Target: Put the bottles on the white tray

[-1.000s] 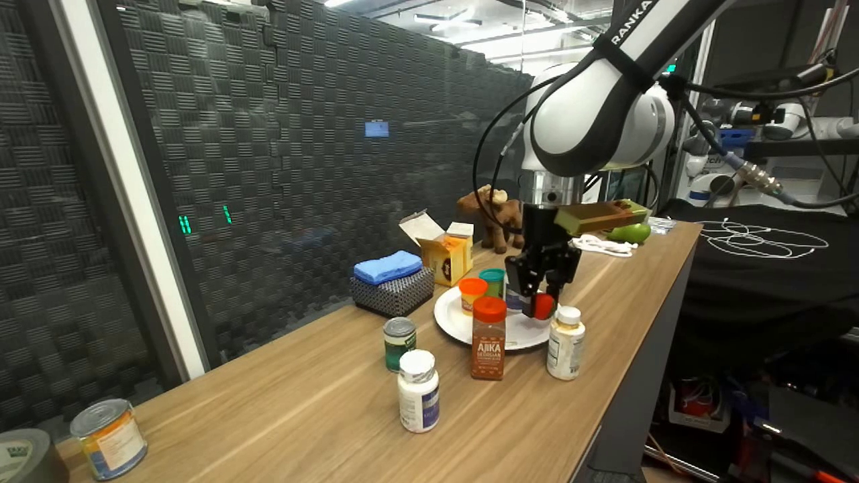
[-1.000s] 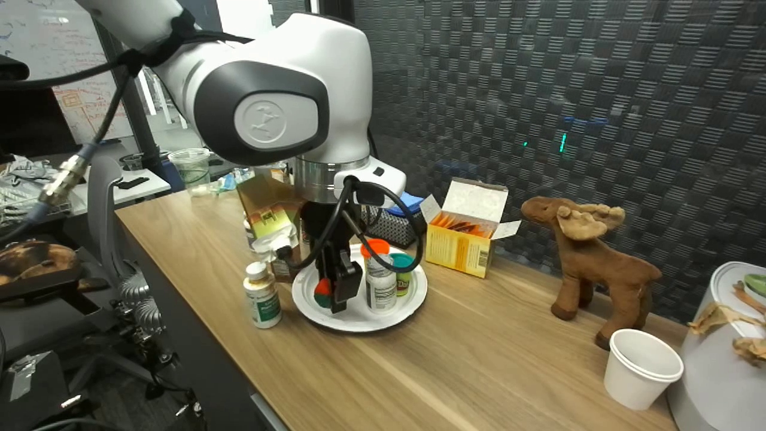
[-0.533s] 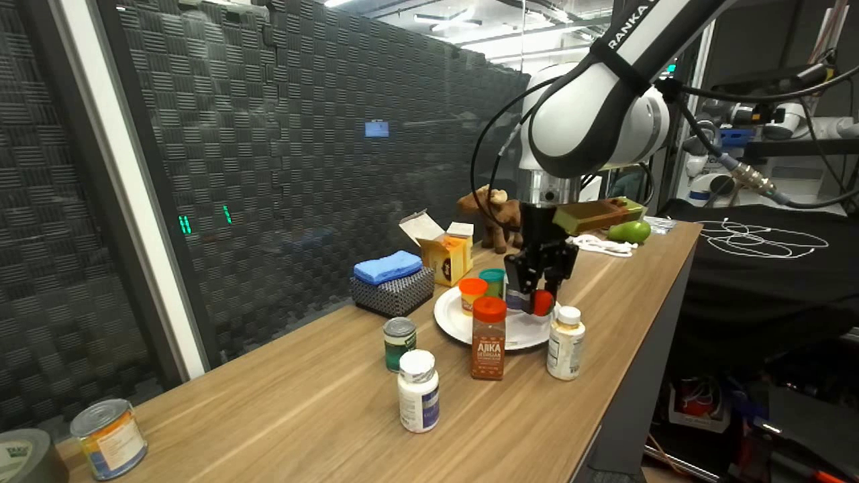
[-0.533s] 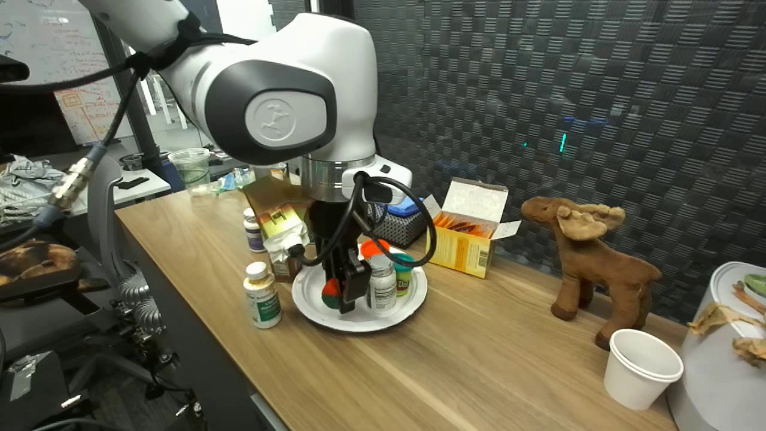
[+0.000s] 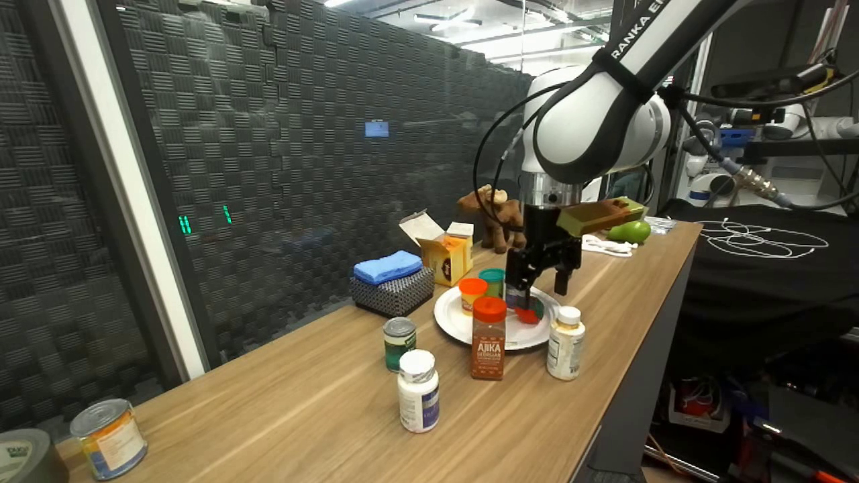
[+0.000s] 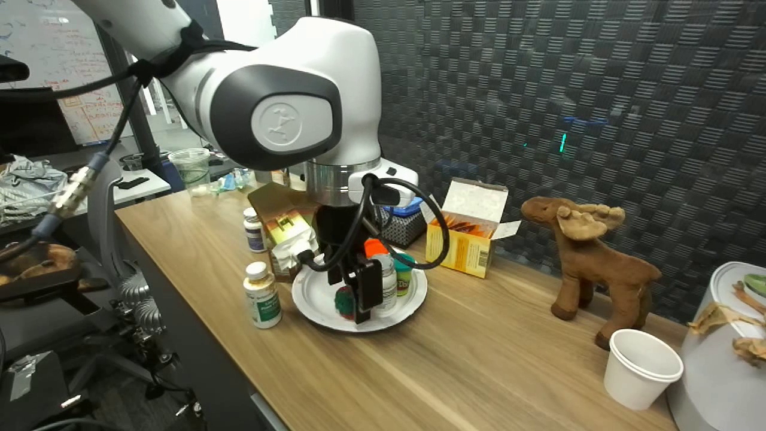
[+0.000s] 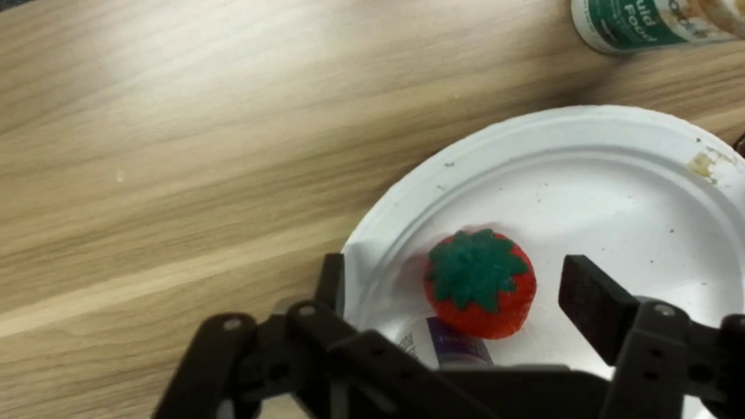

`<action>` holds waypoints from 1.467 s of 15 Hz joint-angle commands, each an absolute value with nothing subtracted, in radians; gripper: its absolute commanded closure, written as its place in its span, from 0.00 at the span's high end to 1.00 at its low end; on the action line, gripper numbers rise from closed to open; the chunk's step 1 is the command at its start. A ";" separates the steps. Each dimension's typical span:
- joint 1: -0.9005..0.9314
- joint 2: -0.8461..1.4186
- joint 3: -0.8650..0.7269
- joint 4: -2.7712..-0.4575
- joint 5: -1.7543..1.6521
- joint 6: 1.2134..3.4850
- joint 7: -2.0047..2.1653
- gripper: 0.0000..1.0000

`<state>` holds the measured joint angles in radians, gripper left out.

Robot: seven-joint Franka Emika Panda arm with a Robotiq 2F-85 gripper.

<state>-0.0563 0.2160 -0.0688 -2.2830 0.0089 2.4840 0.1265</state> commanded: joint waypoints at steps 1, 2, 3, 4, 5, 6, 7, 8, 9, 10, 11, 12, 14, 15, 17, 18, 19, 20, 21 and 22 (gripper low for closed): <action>-0.052 0.213 -0.080 -2.278 -0.008 2.510 0.139 1.00; -0.052 0.210 -0.081 -2.280 -0.009 2.510 0.136 1.00; -0.052 0.202 -0.084 -2.283 -0.015 2.506 0.138 1.00; -0.054 0.187 -0.083 -2.285 -0.010 2.486 0.129 1.00; -0.054 0.168 -0.086 -2.287 -0.015 2.453 0.131 1.00; -0.053 0.146 -0.090 -2.288 -0.021 2.411 0.138 1.00; -0.054 0.120 -0.092 -2.289 -0.021 2.359 0.144 1.00; -0.054 0.081 -0.091 -2.298 -0.017 2.302 0.144 1.00; -0.055 0.049 -0.090 -2.302 -0.012 2.258 0.148 1.00; -0.052 0.008 -0.087 -2.308 -0.012 2.212 0.158 1.00; -0.051 -0.023 -0.082 -2.307 -0.013 2.171 0.168 1.00; -0.049 -0.053 -0.076 -2.307 -0.011 2.136 0.175 1.00; -0.043 -0.101 -0.059 -2.310 0.001 2.100 0.177 1.00; -0.040 -0.118 -0.051 -2.316 0.014 2.104 0.168 1.00; -0.034 -0.128 -0.037 -2.318 0.035 2.107 0.153 1.00; -0.030 -0.118 -0.031 -2.320 0.042 2.131 0.155 1.00; -0.026 -0.113 -0.026 -2.326 0.050 2.146 0.156 1.00; -0.023 -0.103 -0.022 -2.329 0.061 2.149 0.155 1.00; -0.018 -0.095 -0.017 -2.335 0.073 2.148 0.151 1.00; -0.013 -0.094 -0.013 -2.344 0.086 2.153 0.146 1.00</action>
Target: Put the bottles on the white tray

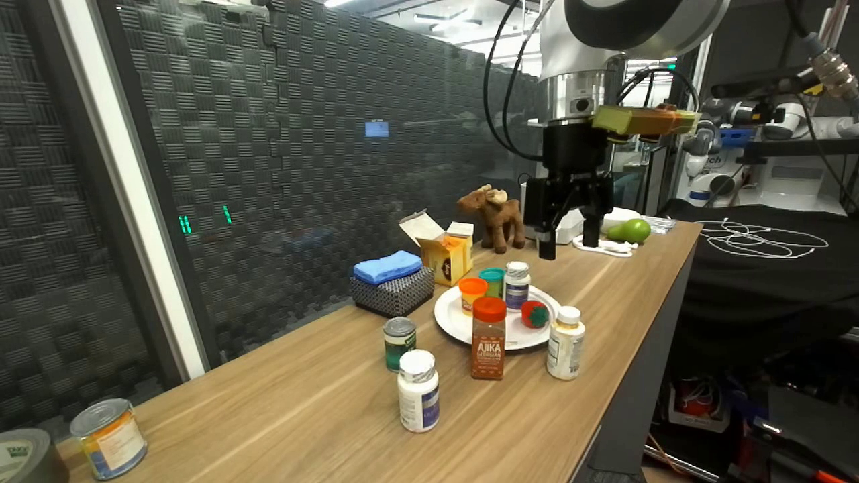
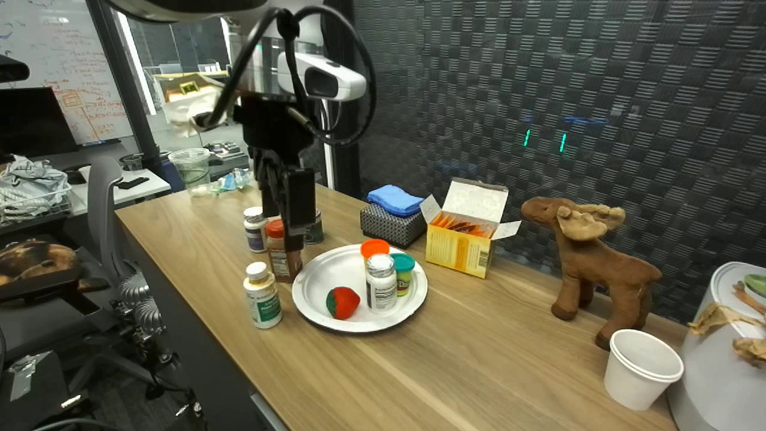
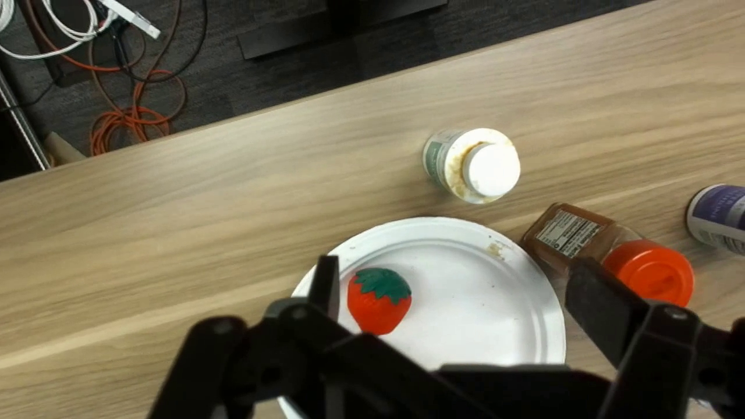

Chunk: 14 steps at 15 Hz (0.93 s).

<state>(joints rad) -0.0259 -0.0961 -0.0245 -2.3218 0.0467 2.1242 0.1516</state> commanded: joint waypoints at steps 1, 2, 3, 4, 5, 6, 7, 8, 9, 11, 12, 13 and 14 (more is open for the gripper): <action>-0.007 -0.091 -0.006 -2.354 0.089 2.161 0.148 1.00; -0.002 -0.090 0.000 -2.366 0.090 2.168 0.149 1.00; 0.003 -0.090 0.005 -2.376 0.082 2.179 0.152 1.00; 0.007 -0.092 0.011 -2.391 0.070 2.193 0.158 1.00; 0.010 -0.093 0.016 -2.402 0.063 2.204 0.160 1.00; 0.013 -0.092 0.020 -2.413 0.058 2.221 0.159 1.00; 0.016 -0.090 0.024 -2.424 0.054 2.245 0.159 1.00; 0.018 -0.088 0.027 -2.434 0.046 2.266 0.165 1.00; 0.020 -0.086 0.030 -2.442 0.044 2.280 0.166 1.00; 0.022 -0.085 0.035 -2.459 0.038 2.304 0.166 1.00; 0.023 -0.086 0.036 -2.466 0.033 2.316 0.168 1.00; 0.022 -0.084 0.037 -2.472 0.023 2.329 0.177 1.00; 0.020 -0.081 0.037 -2.475 0.016 2.337 0.182 1.00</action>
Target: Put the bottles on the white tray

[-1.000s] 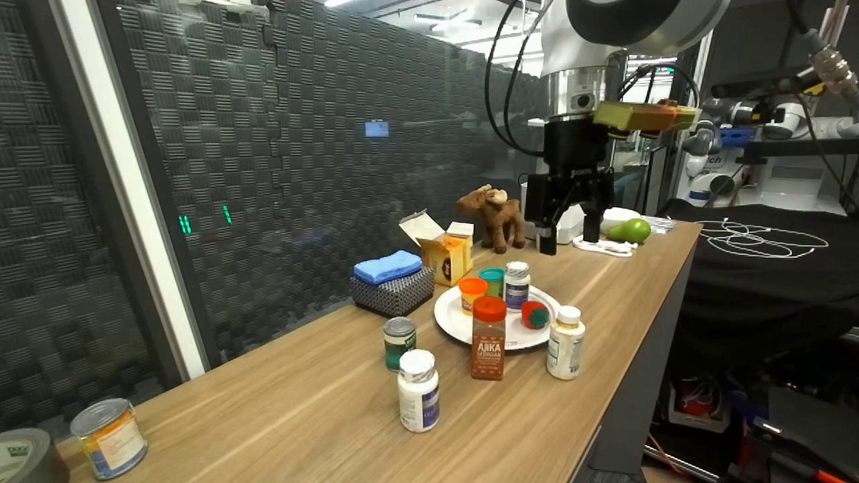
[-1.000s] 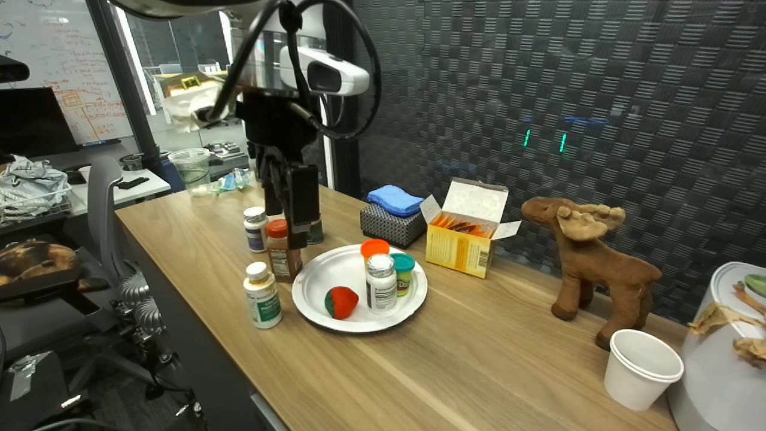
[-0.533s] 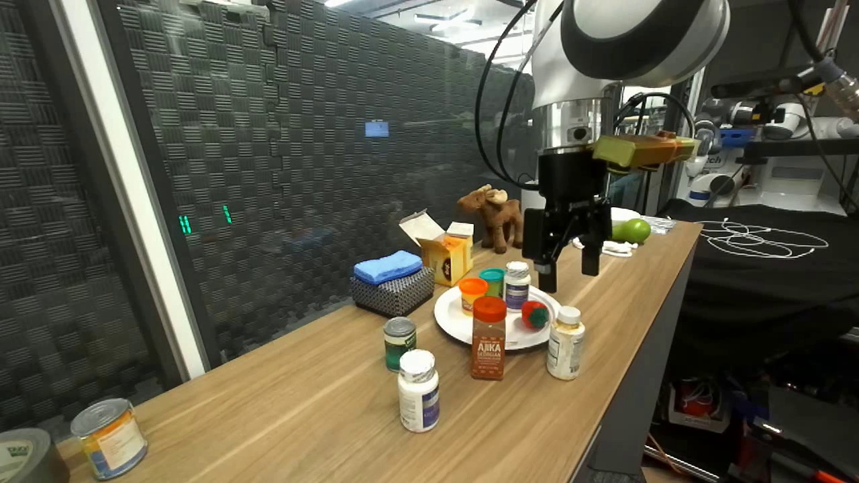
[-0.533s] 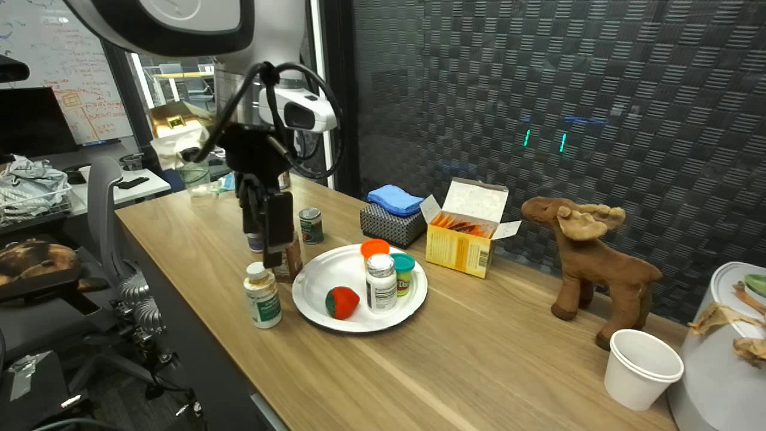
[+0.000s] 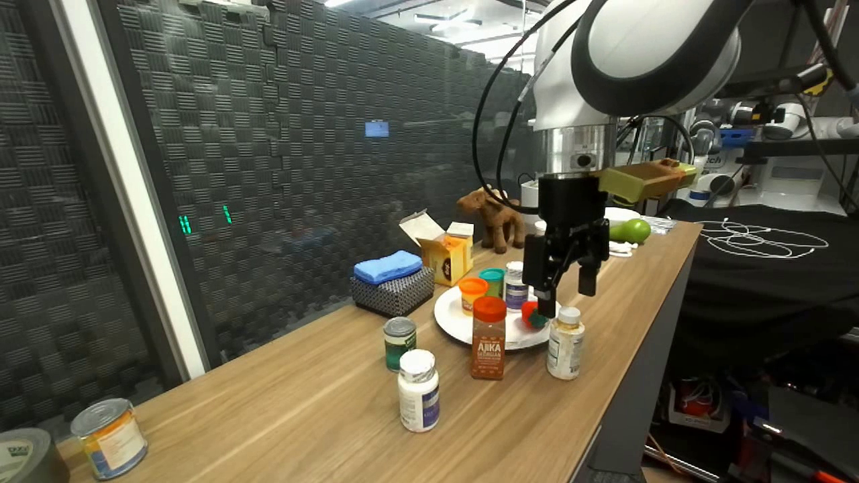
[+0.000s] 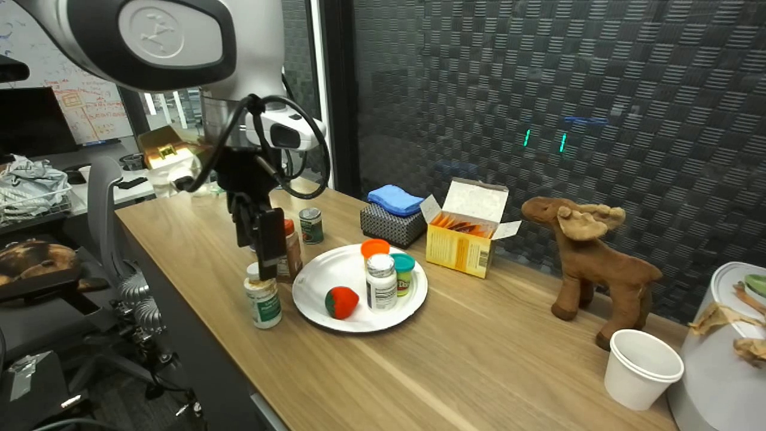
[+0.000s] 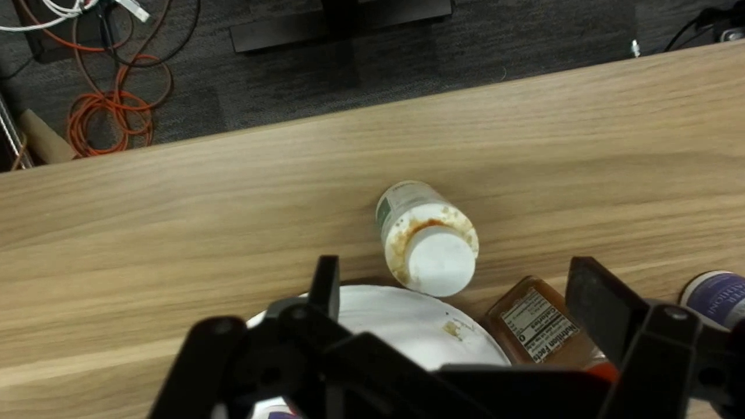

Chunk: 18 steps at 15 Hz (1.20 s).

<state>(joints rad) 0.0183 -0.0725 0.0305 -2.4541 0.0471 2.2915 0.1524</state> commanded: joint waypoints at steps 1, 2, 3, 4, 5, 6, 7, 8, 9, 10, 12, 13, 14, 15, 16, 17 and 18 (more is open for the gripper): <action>0.019 -0.080 0.035 -2.479 0.010 2.350 0.189 1.00; 0.019 -0.078 0.035 -2.482 0.009 2.356 0.191 0.75; 0.018 -0.077 0.035 -2.484 0.005 2.364 0.196 0.75; 0.018 -0.076 0.035 -2.486 -0.003 2.369 0.203 0.66; 0.018 -0.074 0.035 -2.487 -0.007 2.374 0.208 0.58; 0.018 -0.072 0.034 -2.487 -0.009 2.376 0.211 0.51; 0.018 -0.072 0.034 -2.488 -0.009 2.375 0.213 0.42; 0.018 -0.073 0.034 -2.489 -0.013 2.378 0.219 0.35; 0.018 -0.076 0.034 -2.491 -0.014 2.381 0.223 0.29; 0.016 -0.079 0.033 -2.494 -0.020 2.389 0.233 0.20; 0.015 -0.082 0.033 -2.496 -0.025 2.395 0.246 0.11; 0.016 -0.089 0.033 -2.498 -0.021 2.387 0.244 0.15; 0.016 -0.095 0.033 -2.498 -0.021 2.380 0.242 0.15; 0.016 -0.107 0.034 -2.495 -0.025 2.367 0.240 0.15; 0.016 -0.115 0.035 -2.492 -0.037 2.359 0.243 0.15; 0.016 -0.127 0.035 -2.482 -0.042 2.334 0.235 0.15; 0.016 -0.138 0.035 -2.475 -0.049 2.325 0.234 0.15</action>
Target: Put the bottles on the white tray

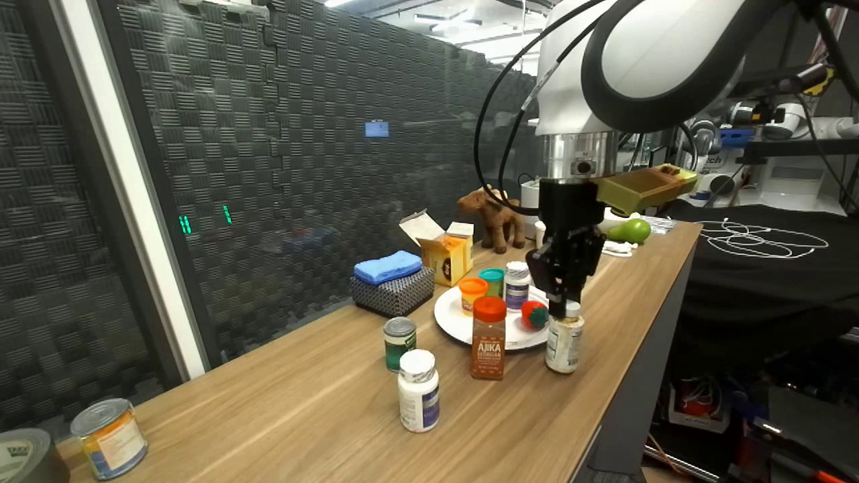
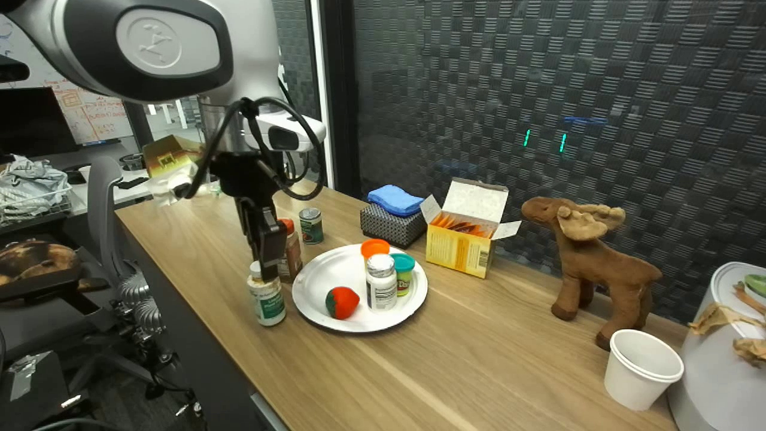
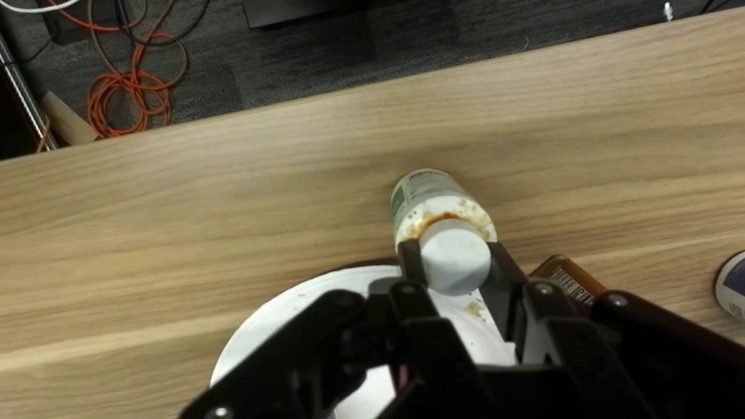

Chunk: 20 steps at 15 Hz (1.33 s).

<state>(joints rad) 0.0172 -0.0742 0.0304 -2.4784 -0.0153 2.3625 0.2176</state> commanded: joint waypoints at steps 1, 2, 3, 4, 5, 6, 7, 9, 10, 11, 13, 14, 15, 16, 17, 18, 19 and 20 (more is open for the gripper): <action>0.014 -0.146 0.037 -2.463 -0.065 2.316 0.238 0.15; 0.013 -0.147 0.038 -2.447 -0.079 2.310 0.238 0.15; 0.013 -0.144 0.039 -2.425 -0.079 2.297 0.234 0.15; 0.012 -0.133 0.039 -2.397 -0.083 2.289 0.232 0.15; 0.012 -0.123 0.039 -2.372 -0.084 2.284 0.231 0.15; 0.010 -0.102 0.039 -2.340 -0.092 2.285 0.238 0.15; 0.009 -0.079 0.038 -2.308 -0.095 2.285 0.239 0.15; 0.008 -0.030 0.035 -2.246 -0.101 2.286 0.243 0.15; 0.008 0.000 0.033 -2.213 -0.106 2.287 0.247 0.15; 0.008 0.024 0.030 -2.187 -0.110 2.286 0.248 0.15; 0.009 0.076 0.021 -2.138 -0.116 2.281 0.250 0.15; 0.011 0.097 0.016 -2.120 -0.117 2.280 0.249 0.15; 0.013 0.119 0.012 -2.102 -0.115 2.270 0.240 0.15; 0.015 0.136 0.008 -2.090 -0.117 2.266 0.240 0.15; 0.016 0.151 0.003 -2.080 -0.119 2.264 0.240 0.15; 0.018 0.164 -0.002 -2.072 -0.128 2.266 0.246 0.15; 0.019 0.176 -0.006 -2.064 -0.129 2.265 0.246 0.15; 0.020 0.185 -0.013 -2.058 -0.142 2.273 0.255 0.15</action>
<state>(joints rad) 0.0113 0.1525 0.0044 -2.1136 -0.1016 2.2968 0.2258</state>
